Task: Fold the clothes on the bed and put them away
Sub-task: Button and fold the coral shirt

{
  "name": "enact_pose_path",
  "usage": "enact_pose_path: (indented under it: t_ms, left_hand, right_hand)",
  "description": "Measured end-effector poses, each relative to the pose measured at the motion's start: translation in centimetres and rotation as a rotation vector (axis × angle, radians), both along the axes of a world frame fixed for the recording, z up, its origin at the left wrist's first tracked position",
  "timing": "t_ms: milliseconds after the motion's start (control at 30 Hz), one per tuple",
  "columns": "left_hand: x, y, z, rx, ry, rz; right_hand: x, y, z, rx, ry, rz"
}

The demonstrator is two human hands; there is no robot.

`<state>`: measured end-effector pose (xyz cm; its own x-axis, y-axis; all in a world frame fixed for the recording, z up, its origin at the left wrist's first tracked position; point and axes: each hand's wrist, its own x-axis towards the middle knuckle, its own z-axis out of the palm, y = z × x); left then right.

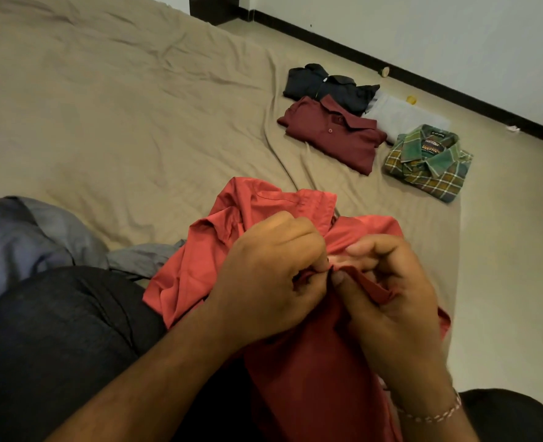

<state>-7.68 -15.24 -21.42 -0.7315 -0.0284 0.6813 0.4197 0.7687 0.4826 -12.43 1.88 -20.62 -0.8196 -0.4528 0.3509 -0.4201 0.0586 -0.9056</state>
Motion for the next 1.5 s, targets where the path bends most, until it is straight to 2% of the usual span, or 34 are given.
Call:
enact_pose_path:
  t_ms: [33, 100, 133, 200, 267, 367, 433, 500, 567, 667, 700, 767, 833, 900, 967, 1000, 1067, 1133, 1200, 1300, 1333, 1400, 1467, 1500]
  left_hand:
    - [0.0, -0.4, 0.3, 0.013, -0.075, -0.062]
    - [0.3, -2.2, 1.1, 0.082, -0.324, -0.317]
    - [0.6, -3.3, 1.3, 0.136, -0.475, -0.473]
    - [1.0, -4.8, 1.3, 0.291, -0.694, -0.671]
    - [0.3, -5.0, 0.2, 0.424, -0.645, -0.530]
    - [-2.9, -4.7, -2.9, 0.537, -0.493, -0.083]
    - [-5.0, -4.7, -4.9, 0.655, -0.524, 0.095]
    - [-6.3, -4.7, -6.4, 0.907, -0.606, 0.116]
    - [-6.8, -4.7, -7.2, 1.068, -0.629, 0.122]
    - [-7.4, -5.3, -8.1, 1.100, -0.593, 0.199]
    - [-7.6, -5.5, -8.2, 1.072, -0.594, 0.223]
    - [-7.8, -6.0, -8.6, 1.008, -0.638, 0.249]
    - [-7.8, -6.0, -9.3, 0.936, -0.688, 0.239]
    - [-8.0, -5.9, -10.0, 0.854, -0.669, 0.276]
    - [-8.1, -5.7, -9.9, 0.845, -0.608, 0.310]
    - [-8.2, -5.8, -9.6, 0.871, -0.581, 0.321]
    - [-8.2, -5.9, -9.3, 1.001, -0.542, 0.303]
    - [-8.0, -5.6, -8.7, 1.161, -0.537, 0.224]
    - [-7.8, -5.4, -7.7, 1.349, -0.516, 0.147]
    - [-7.1, -5.8, -5.5, 1.589, -0.458, -0.002]
    - [-6.7, -6.1, -4.8, 1.567, -0.476, -0.067]
    - [-6.1, -6.6, -3.8, 1.331, -0.565, -0.161]
    - [-5.6, -6.6, -3.3, 1.089, -0.608, -0.176]
    - [-5.6, -6.4, -3.3, 1.038, -0.606, -0.161]
  right_hand:
    - [-0.4, 0.4, -0.1, 0.019, -0.073, 0.088]
    - [-1.0, 1.3, -0.3, 0.014, -0.283, 0.274]
    - [-1.4, 1.6, -0.6, -0.026, -0.383, 0.287]
    - [-2.7, 1.7, -1.4, -0.175, -0.514, 0.113]
    - [-4.7, 0.8, -2.4, -0.223, -0.541, -0.120]
    - [-8.8, -1.4, -4.9, 0.023, -0.338, -0.300]
    - [-11.4, -3.3, -6.8, 0.307, -0.174, -0.261]
    - [-12.5, -5.2, -8.1, 0.649, -0.049, -0.166]
    - [-11.8, -6.7, -8.6, 0.784, 0.100, -0.092]
    - [-8.4, -7.9, -9.1, 0.699, 0.410, 0.135]
    - [-7.3, -7.9, -9.0, 0.669, 0.440, 0.231]
    - [-6.3, -7.9, -9.3, 0.606, 0.380, 0.388]
    - [-6.0, -7.4, -9.8, 0.555, 0.260, 0.439]
    - [-5.8, -6.9, -10.0, 0.462, 0.208, 0.306]
    - [-6.2, -6.3, -10.3, 0.329, 0.260, 0.013]
    - [-7.0, -6.0, -10.5, 0.332, 0.323, -0.132]
    - [-8.8, -5.6, -10.3, 0.500, 0.424, -0.295]
    - [-10.8, -5.4, -9.9, 0.619, 0.427, -0.271]
    - [-12.4, -5.5, -8.8, 0.570, 0.274, -0.164]
    - [-13.4, -5.2, -5.9, 0.342, -0.116, 0.047]
    - [-13.4, -5.0, -5.1, 0.259, -0.240, 0.114]
    - [-13.0, -4.5, -3.9, 0.074, -0.526, 0.201]
    - [-12.5, -4.1, -3.2, -0.067, -0.765, 0.263]
    - [-12.2, -3.8, -3.1, -0.092, -0.830, 0.282]
